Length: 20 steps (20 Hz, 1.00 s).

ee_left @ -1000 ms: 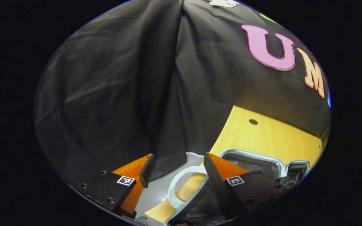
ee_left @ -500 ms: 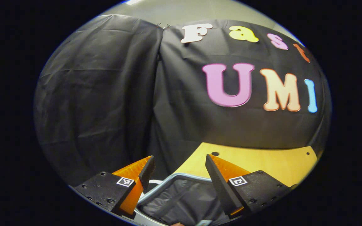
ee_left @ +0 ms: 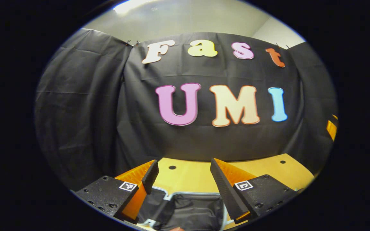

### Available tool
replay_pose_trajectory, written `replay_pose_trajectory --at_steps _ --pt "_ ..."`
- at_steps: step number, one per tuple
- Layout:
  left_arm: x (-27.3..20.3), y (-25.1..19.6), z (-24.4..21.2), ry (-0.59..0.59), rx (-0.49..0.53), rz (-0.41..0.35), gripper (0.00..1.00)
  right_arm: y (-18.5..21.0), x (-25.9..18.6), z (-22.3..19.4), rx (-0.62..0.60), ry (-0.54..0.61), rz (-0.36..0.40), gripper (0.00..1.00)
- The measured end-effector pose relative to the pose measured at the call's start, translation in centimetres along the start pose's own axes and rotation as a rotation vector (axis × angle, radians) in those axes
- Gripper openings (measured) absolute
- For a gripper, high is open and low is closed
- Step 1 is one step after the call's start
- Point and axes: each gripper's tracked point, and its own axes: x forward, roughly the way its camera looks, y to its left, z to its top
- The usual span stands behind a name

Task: First open the suitcase, pack the skin care products into it, and then close the suitcase.

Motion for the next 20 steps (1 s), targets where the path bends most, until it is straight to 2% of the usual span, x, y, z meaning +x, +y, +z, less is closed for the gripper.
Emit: replay_pose_trajectory --at_steps 2,5,9,16,20 --pt "-0.7 -4.0 -1.8 0.037 -0.002 -0.064 0.95 -0.6 -0.4 -1.3 0.021 0.027 0.01 0.96" --pt "-1.7 -10.0 -4.7 0.085 -0.007 -0.165 0.95 -1.6 -1.1 -3.6 0.048 0.08 0.016 0.98" --pt "-2.5 -15.8 -9.2 0.155 0.02 -0.251 0.96 -2.8 -2.1 -5.8 0.055 0.123 0.025 0.99" --pt "-4.5 -23.6 -18.2 0.282 -0.021 -0.362 0.95 -4.2 -3.1 -9.0 0.036 0.173 0.043 0.99" --pt "-5.1 -26.3 -23.3 0.357 -0.006 -0.4 0.95 -4.2 -3.6 -10.4 0.019 0.193 0.055 0.99"
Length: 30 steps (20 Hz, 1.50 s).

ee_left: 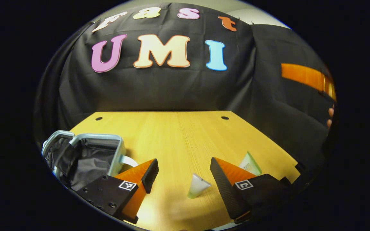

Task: First open the suitcase, pack the skin care products into it, and then close the suitcase.

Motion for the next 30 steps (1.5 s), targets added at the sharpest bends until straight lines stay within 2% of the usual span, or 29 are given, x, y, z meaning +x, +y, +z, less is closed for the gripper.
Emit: replay_pose_trajectory --at_steps 4,6,8,10,11,14,16,17,18,20,25,30 --pt "1.7 -1.3 -3.9 0.068 -0.018 -0.027 0.94 0.2 -0.2 -2.1 -0.007 0.043 0.012 0.99" --pt "2.6 -1.3 -5.6 0.101 -0.014 -0.023 0.87 0.3 -0.4 -2.6 -0.012 0.054 0.013 0.99" --pt "3.3 -0.7 -6.7 0.125 0.011 -0.003 0.7 0.5 -0.7 -3.2 -0.015 0.065 0.021 0.99" --pt "4.2 -0.3 -7.5 0.144 0.033 0.004 0.37 1.0 -1.0 -3.8 -0.004 0.073 0.036 0.99" --pt "4.0 -0.7 -7.2 0.141 0.041 -0.019 0.21 1.3 -1.1 -3.9 0.009 0.072 0.042 0.99" --pt "3.6 -0.6 -6.2 0.14 0.008 -0.041 0.16 2.4 -1.2 -5.4 0.034 0.077 0.071 0.99" --pt "2.8 0.1 -4.2 0.129 0.029 -0.032 0.14 3.4 -1.4 -6.9 0.05 0.098 0.096 0.99" --pt "2.0 0.5 -3.0 0.121 0.039 -0.022 0.17 4.2 -1.4 -8.0 0.066 0.118 0.118 1.0" --pt "1.2 1.0 -1.9 0.114 0.043 -0.014 0.13 5.1 -1.6 -9.0 0.085 0.132 0.142 0.99" --pt "-0.5 2.1 0.4 0.095 0.034 0.008 0.13 6.4 -1.8 -11.3 0.102 0.166 0.169 0.99" --pt "-4.5 5.5 4.8 0.047 0.0 0.087 0.13 8.7 -2.2 -17.8 0.12 0.279 0.18 0.99" --pt "-7.5 8.8 5.1 0.048 -0.046 0.165 0.14 10.4 -2.5 -24.0 0.122 0.421 0.188 0.99"
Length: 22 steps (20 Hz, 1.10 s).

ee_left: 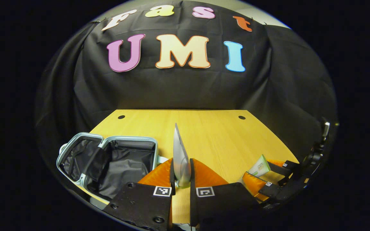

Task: First open the suitcase, pack the skin care products into it, and then close the suitcase.

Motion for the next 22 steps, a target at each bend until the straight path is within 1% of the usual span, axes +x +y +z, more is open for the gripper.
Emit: replay_pose_trajectory --at_steps 2,5,6,7,8,9,10,13,15,18,20,22 --pt "-0.5 2.0 -0.5 0.016 -0.02 0.04 0.13 0.3 0.6 -1.1 0.01 0.034 0.006 0.98" --pt "-1.1 4.6 -1.3 0.043 -0.031 0.079 0.14 0.6 1.3 -1.6 0.015 0.058 0.005 0.6" --pt "-1.3 5.6 -1.6 0.053 -0.029 0.091 0.14 0.8 1.7 -1.4 0.009 0.072 0.017 0.43" --pt "-1.5 6.4 -2.0 0.066 -0.028 0.103 0.14 1.3 1.7 -1.4 0.024 0.093 0.04 0.39" --pt "-1.6 7.3 -2.2 0.076 -0.032 0.114 0.13 1.5 1.7 -1.4 0.051 0.115 0.055 0.31" --pt "-1.6 8.3 -2.4 0.086 -0.033 0.13 0.14 1.7 1.6 -1.0 0.064 0.125 0.06 0.31" --pt "-1.6 9.5 -3.0 0.119 -0.029 0.151 0.14 1.9 1.6 -0.7 0.065 0.133 0.065 0.28" --pt "-1.3 13.0 -4.8 0.202 -0.021 0.197 0.14 2.2 1.2 1.0 0.07 0.12 0.058 0.28" --pt "-0.9 15.2 -6.0 0.267 -0.005 0.217 0.14 3.5 1.1 3.1 0.084 0.121 0.078 0.28" --pt "0.2 18.1 -8.4 0.38 0.016 0.236 0.15 6.9 0.2 5.5 0.098 0.123 0.139 0.28" --pt "1.0 19.1 -10.3 0.45 -0.02 0.223 0.15 10.0 -0.1 7.2 0.124 0.131 0.189 0.28" --pt "1.8 19.4 -12.2 0.521 -0.05 0.187 0.15 13.6 -0.4 8.8 0.143 0.143 0.248 0.28"
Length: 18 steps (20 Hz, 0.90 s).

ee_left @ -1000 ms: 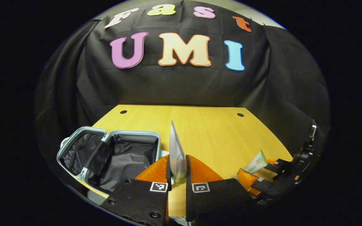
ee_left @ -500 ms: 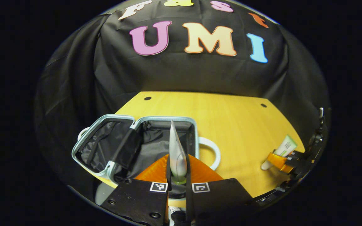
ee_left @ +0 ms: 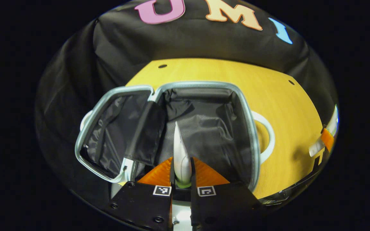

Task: First open the suitcase, pack the skin care products into it, and then close the suitcase.

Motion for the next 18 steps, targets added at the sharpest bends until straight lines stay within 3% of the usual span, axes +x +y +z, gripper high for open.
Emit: replay_pose_trajectory --at_steps 4,7,9,11,14,18 --pt "1.4 1.0 0.1 0.009 0.029 -0.033 0.21 7.6 2.2 0.8 0.042 0.045 0.126 0.28" --pt "0.3 0.9 1.6 -0.062 -0.002 -0.105 1.0 11.9 4.8 0.0 0.049 0.094 0.174 0.28" --pt "-1.2 1.5 2.7 -0.113 0.002 -0.154 0.95 14.1 6.7 -1.2 0.041 0.129 0.192 0.24" --pt "-3.0 2.7 4.0 -0.181 0.013 -0.18 0.95 15.7 8.6 -2.7 0.051 0.174 0.2 0.28" --pt "-4.6 6.5 4.9 -0.233 0.019 -0.148 0.95 16.9 10.9 -6.0 0.039 0.255 0.174 0.28" --pt "-4.8 11.1 5.5 -0.247 -0.051 -0.107 0.95 17.0 13.1 -9.3 0.034 0.361 0.115 0.28"
